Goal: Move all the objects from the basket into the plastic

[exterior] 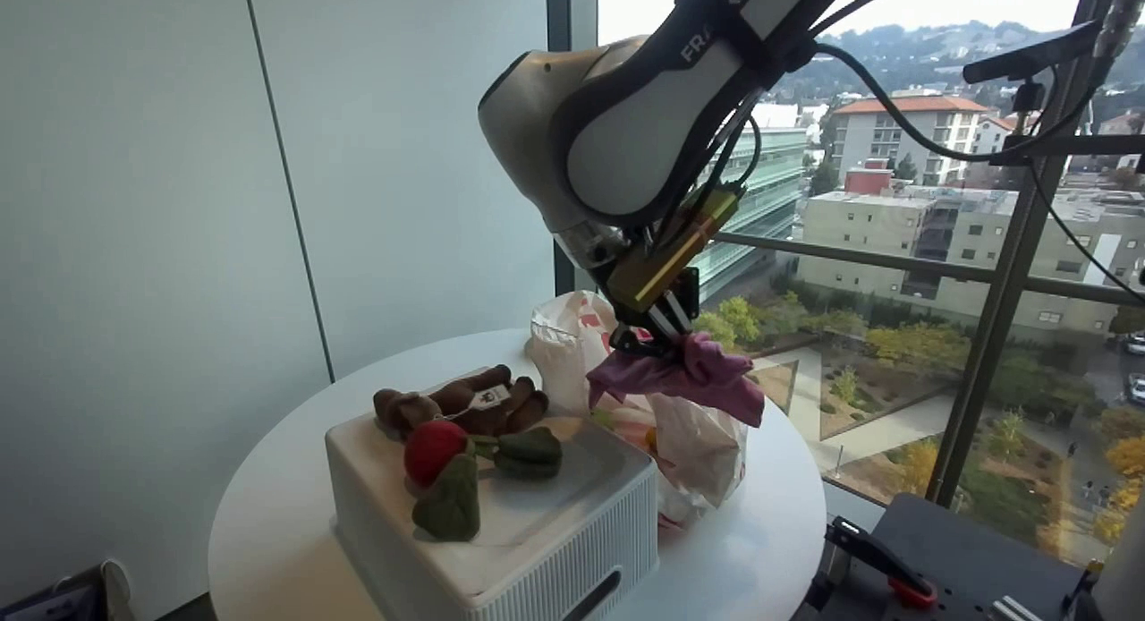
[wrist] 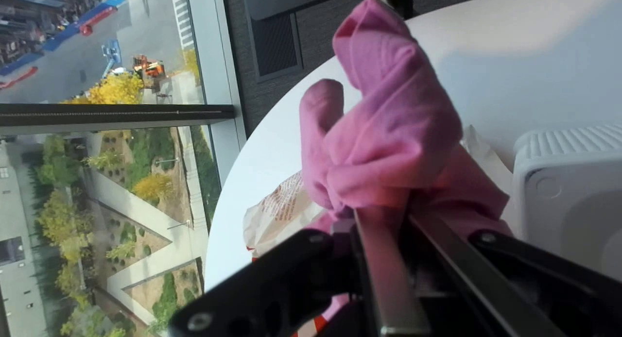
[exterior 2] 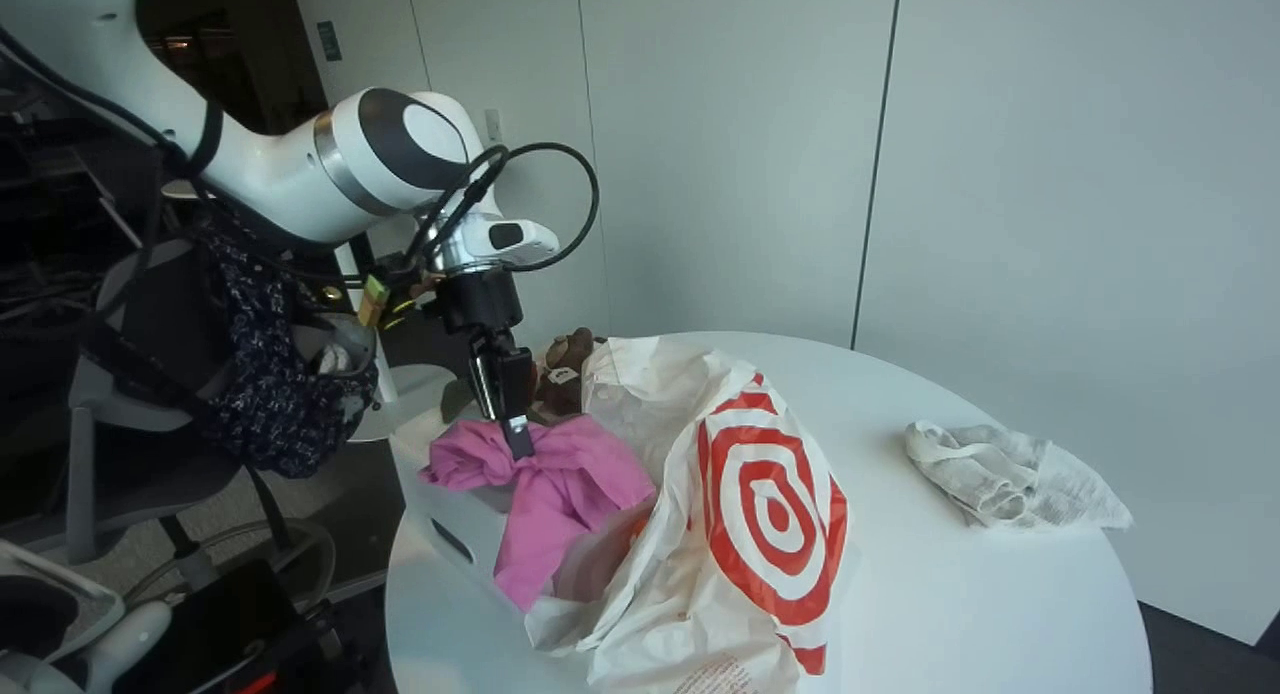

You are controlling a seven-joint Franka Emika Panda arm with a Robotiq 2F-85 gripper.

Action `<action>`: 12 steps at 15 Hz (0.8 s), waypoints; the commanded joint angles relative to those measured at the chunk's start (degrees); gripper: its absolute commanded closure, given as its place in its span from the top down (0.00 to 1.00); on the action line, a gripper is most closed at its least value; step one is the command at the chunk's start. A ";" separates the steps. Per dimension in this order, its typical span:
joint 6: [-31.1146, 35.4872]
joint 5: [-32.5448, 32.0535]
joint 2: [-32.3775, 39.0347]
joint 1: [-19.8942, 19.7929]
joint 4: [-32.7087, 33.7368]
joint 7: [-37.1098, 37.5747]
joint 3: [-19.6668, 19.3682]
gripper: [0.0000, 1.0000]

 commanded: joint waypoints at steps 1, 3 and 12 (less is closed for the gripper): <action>1.53 -1.42 6.39 -0.83 5.01 3.42 -2.70 0.08; 3.82 0.41 8.79 -0.89 6.84 4.95 -4.39 0.08; 16.35 7.14 13.62 -0.14 11.18 19.16 -8.86 0.09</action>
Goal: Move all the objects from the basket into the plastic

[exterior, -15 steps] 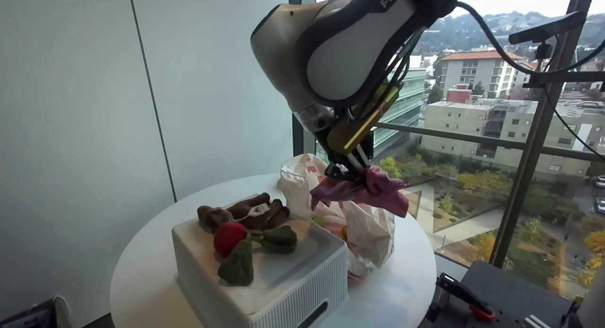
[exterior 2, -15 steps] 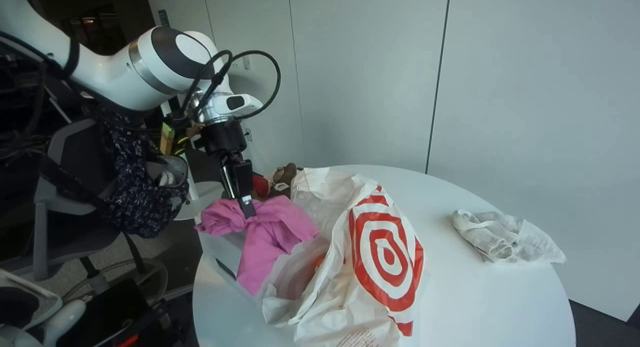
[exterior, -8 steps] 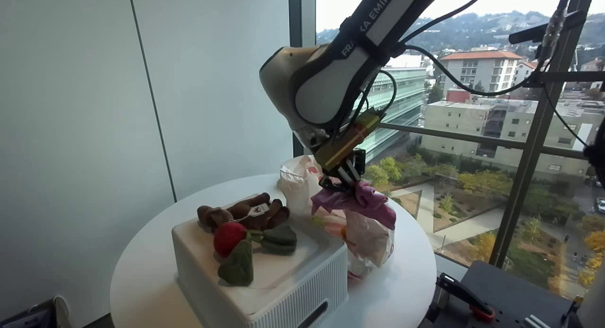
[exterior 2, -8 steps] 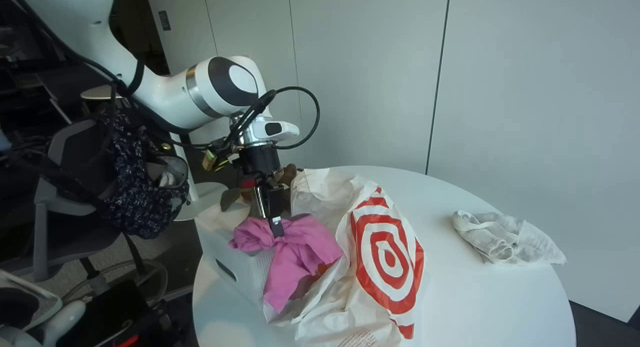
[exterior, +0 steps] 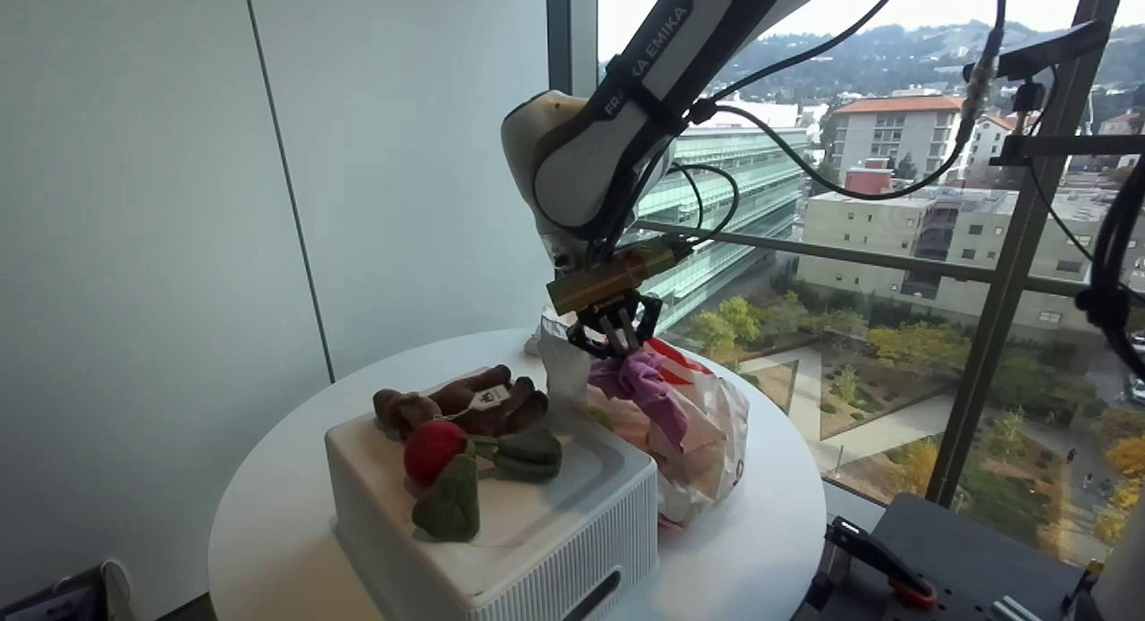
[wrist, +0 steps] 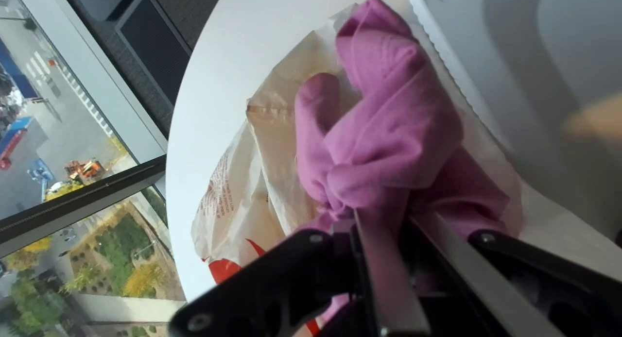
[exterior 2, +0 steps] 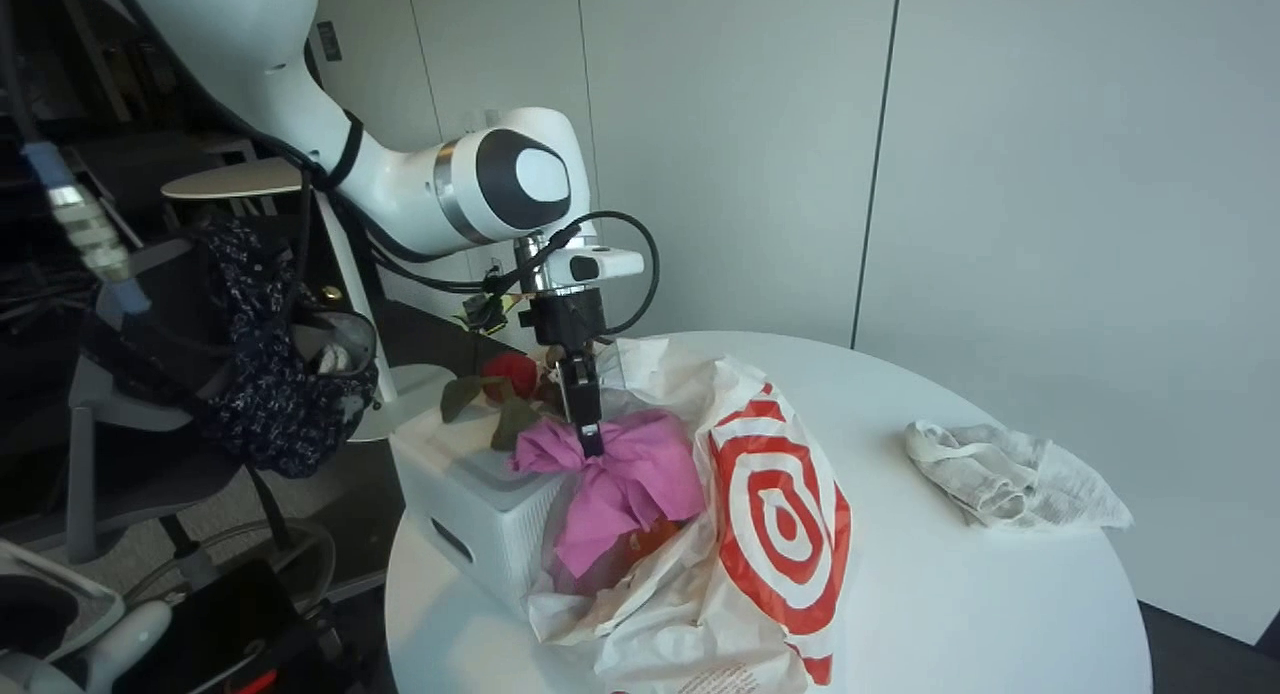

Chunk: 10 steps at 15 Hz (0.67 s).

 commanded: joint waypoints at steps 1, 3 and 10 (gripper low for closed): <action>5.56 -2.00 1.58 0.95 1.10 6.99 -1.89 0.09; 8.96 -5.76 2.43 1.07 -0.11 11.56 -3.20 0.09; 16.59 -11.55 5.35 0.89 -3.96 21.11 -6.99 0.09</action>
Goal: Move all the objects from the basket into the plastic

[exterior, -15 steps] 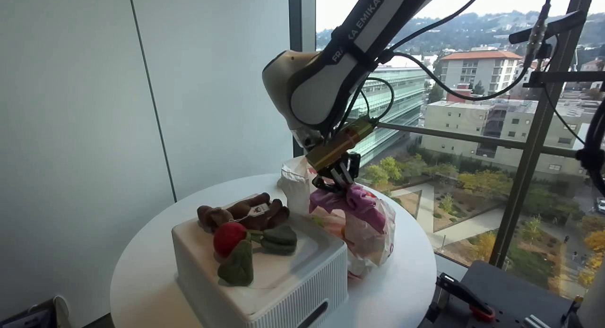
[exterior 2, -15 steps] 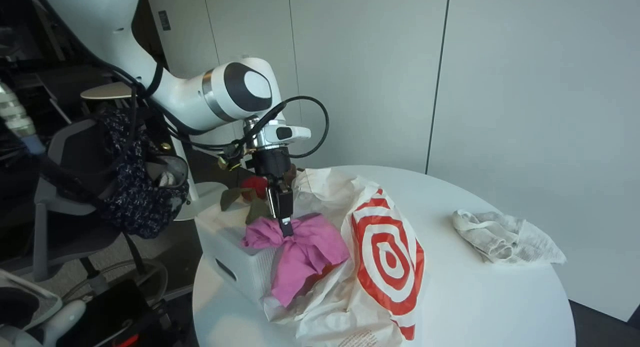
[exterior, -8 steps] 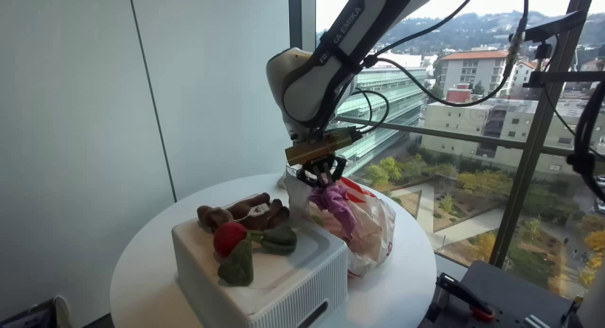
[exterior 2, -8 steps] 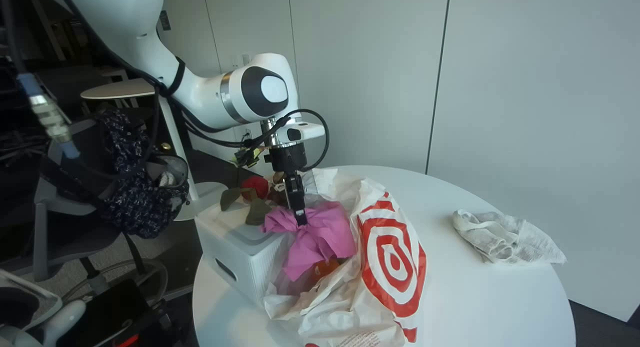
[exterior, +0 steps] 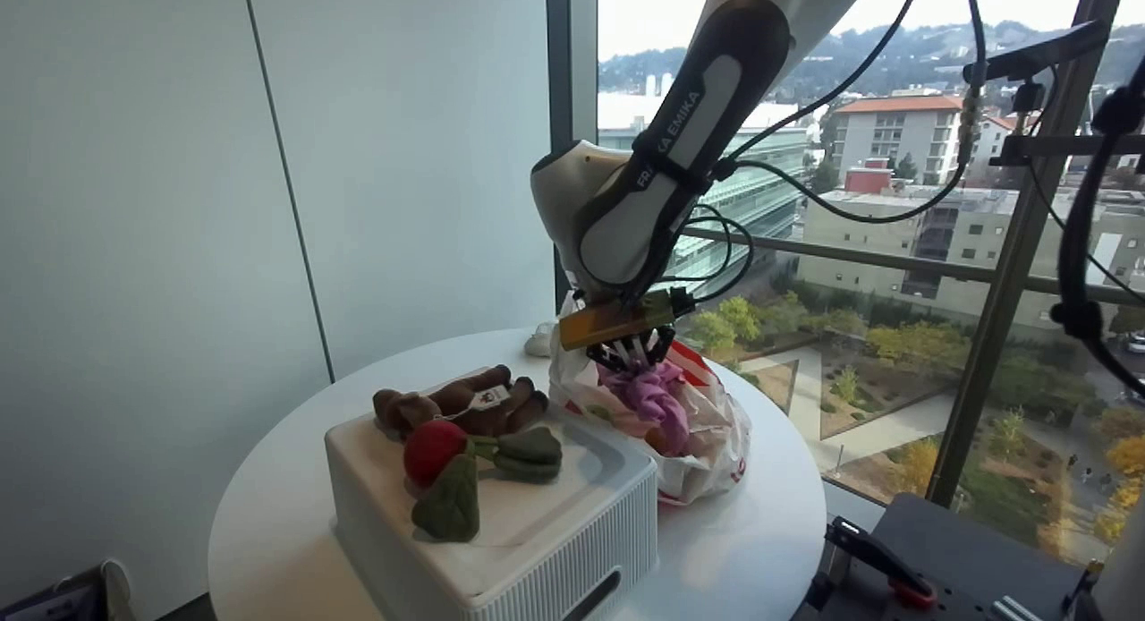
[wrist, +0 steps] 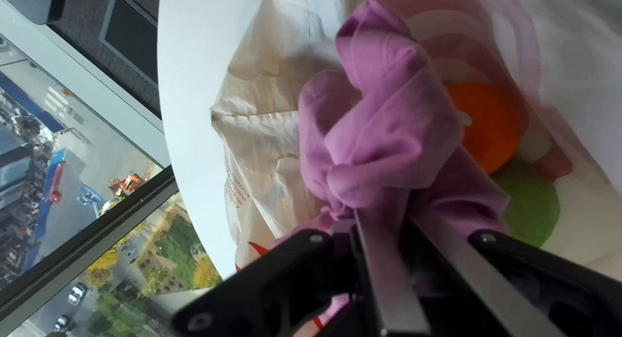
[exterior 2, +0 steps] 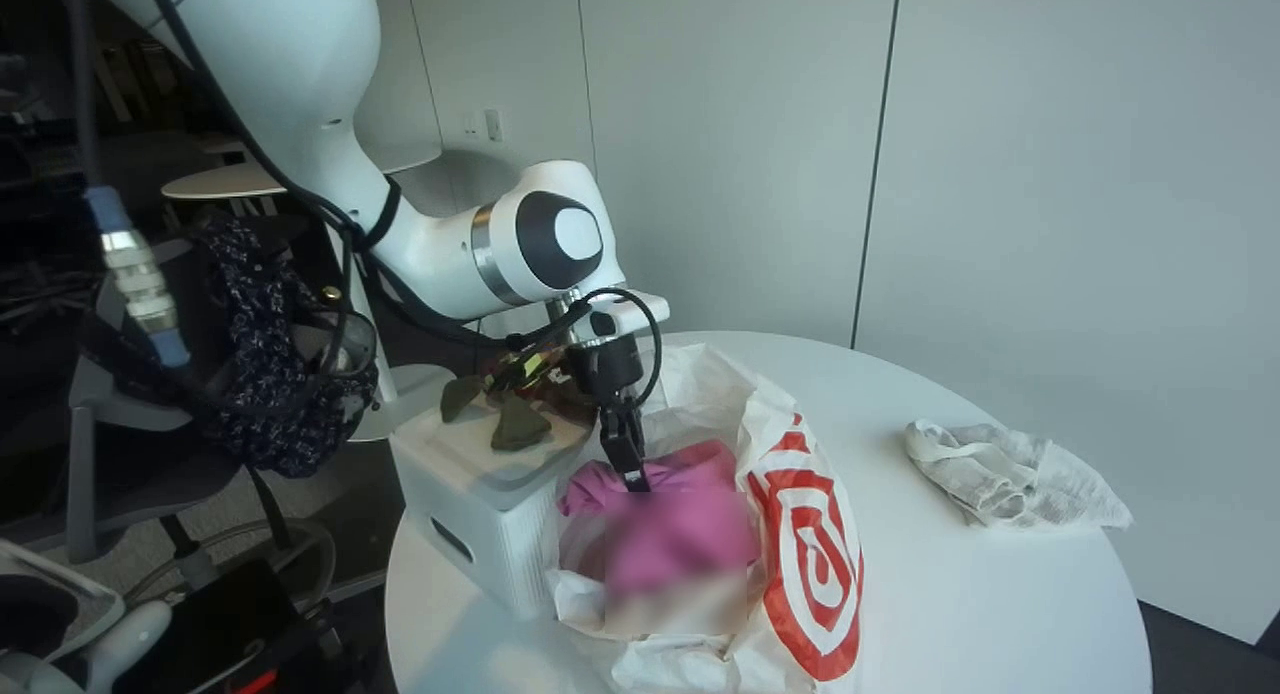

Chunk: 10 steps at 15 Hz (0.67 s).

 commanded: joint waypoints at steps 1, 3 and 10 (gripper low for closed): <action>8.41 -4.01 0.34 0.99 -2.74 4.39 -2.03 0.10; 11.78 -6.48 1.17 1.46 -3.64 6.02 -2.77 0.10; 7.59 -7.73 -2.15 2.58 -5.63 1.69 -1.13 0.73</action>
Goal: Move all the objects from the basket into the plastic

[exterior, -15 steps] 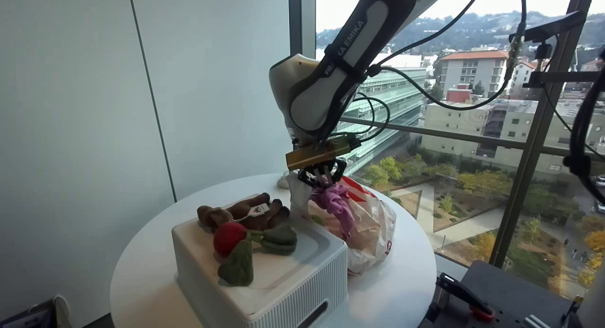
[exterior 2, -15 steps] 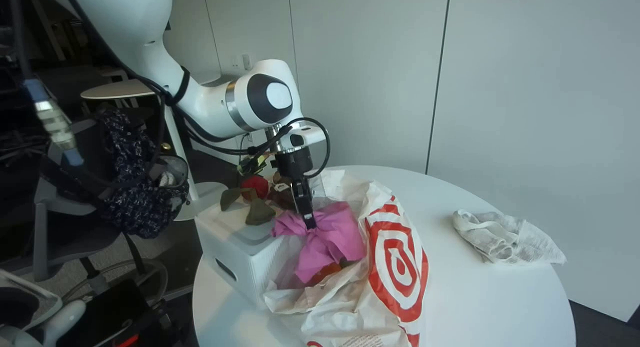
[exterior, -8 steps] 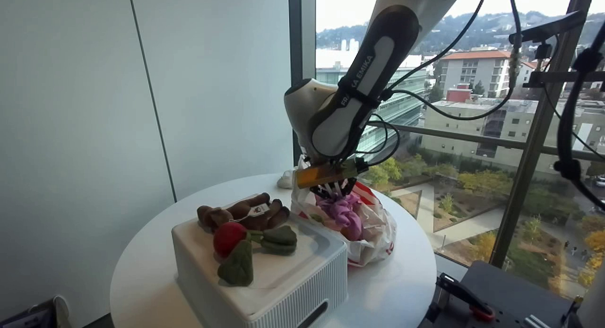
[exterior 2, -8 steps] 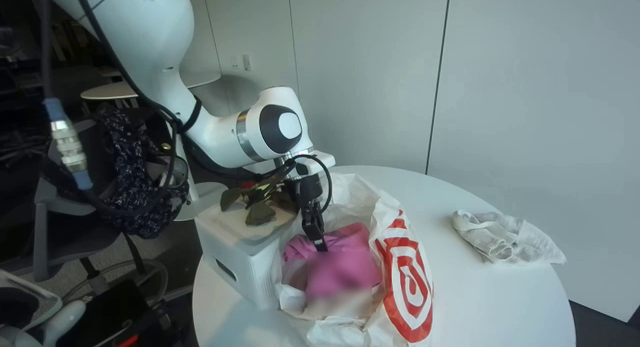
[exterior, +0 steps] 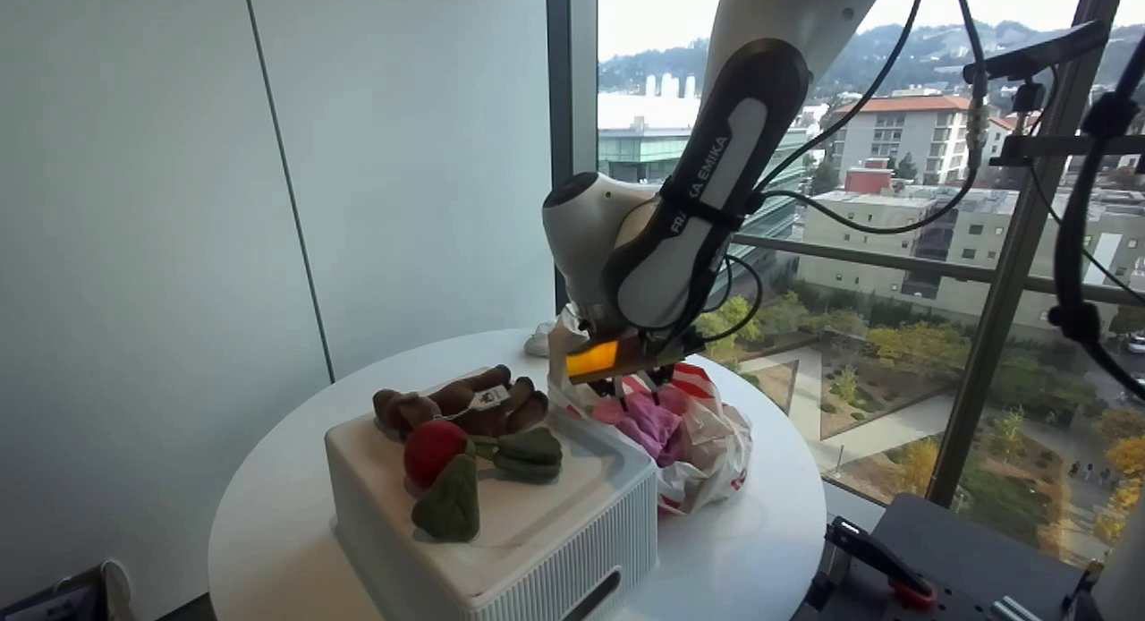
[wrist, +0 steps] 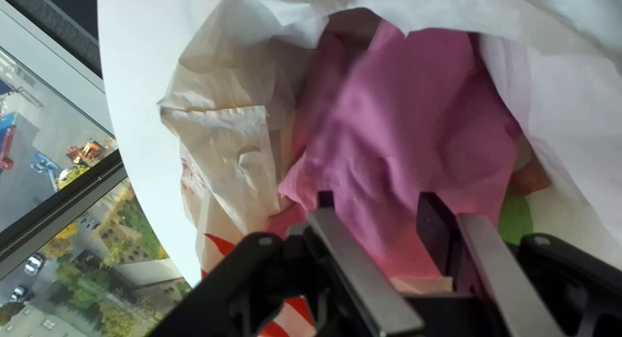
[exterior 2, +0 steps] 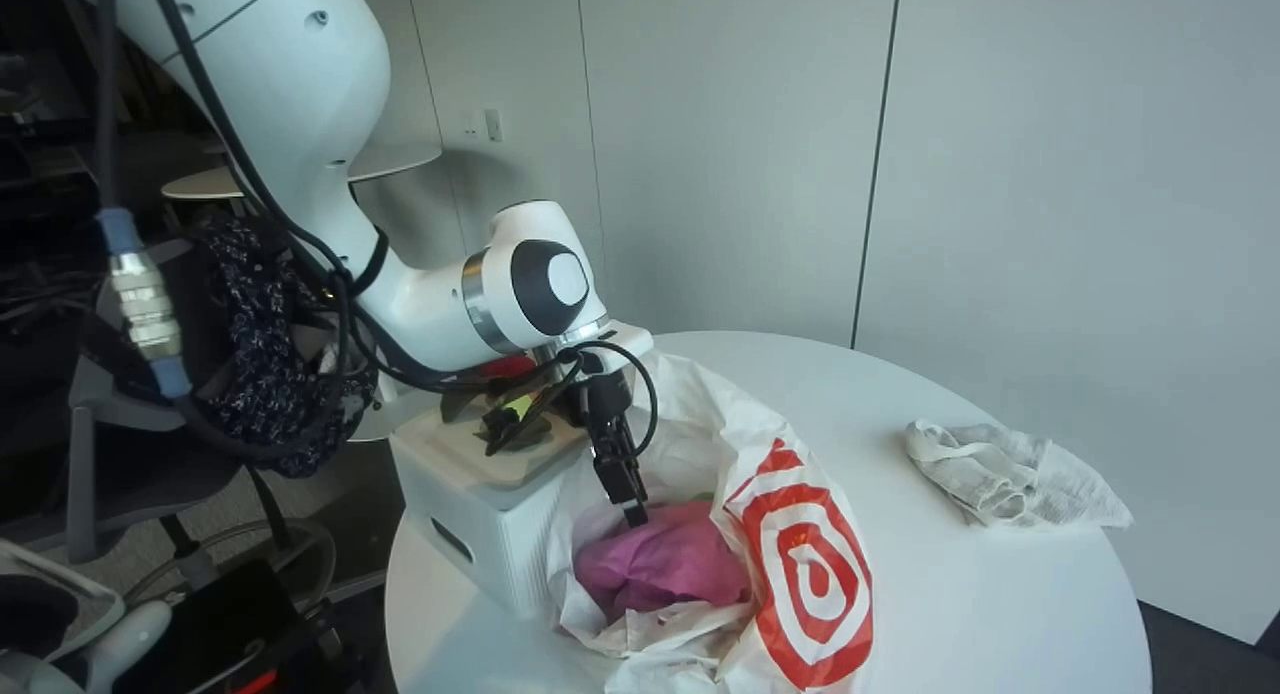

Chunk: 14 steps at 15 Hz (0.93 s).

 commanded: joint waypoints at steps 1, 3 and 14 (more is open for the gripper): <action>-5.54 2.24 -5.43 1.20 -1.26 -6.57 1.89 0.81; -9.30 7.56 -8.90 1.31 -1.71 -14.47 4.75 0.95; 0.76 24.62 -14.06 7.34 -0.24 -32.36 16.85 1.00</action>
